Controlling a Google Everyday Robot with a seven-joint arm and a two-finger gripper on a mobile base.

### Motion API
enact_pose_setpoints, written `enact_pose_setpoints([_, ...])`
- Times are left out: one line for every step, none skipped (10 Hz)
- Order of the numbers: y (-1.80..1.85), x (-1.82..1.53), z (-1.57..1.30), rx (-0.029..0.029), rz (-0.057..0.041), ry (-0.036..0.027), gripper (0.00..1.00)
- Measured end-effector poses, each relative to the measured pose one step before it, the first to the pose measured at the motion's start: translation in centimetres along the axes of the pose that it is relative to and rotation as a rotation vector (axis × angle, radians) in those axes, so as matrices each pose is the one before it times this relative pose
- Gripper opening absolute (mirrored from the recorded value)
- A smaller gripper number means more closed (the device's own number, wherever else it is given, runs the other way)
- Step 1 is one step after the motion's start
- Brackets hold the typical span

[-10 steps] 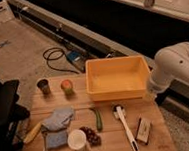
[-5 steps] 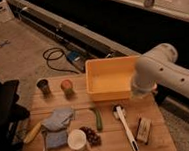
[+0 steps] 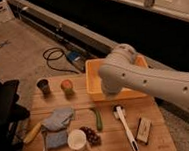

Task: Place pepper in metal cup

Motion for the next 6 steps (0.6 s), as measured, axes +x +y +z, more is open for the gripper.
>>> enact_pose_setpoints([0.050,-1.516,0.335,-0.01194,-0.03596,-0.00687,0.42])
enact_pose_setpoints([-0.098,-1.673,0.554,-0.02005,-0.03865,-0.01300,0.42])
enact_pose_setpoints([0.036,-0.571,0.272,-0.01446,-0.01618,-0.00104,0.42])
enact_pose_setpoints([0.057,0.101,-0.008,-0.00208,0.00179,0.00142,0.42])
enact_pose_setpoints([-0.037,0.194,0.025,0.00129,0.00217,0.00216,0.42])
enact_pose_setpoints([0.027,-0.181,0.008,-0.00147,-0.00217,-0.00192,0.42])
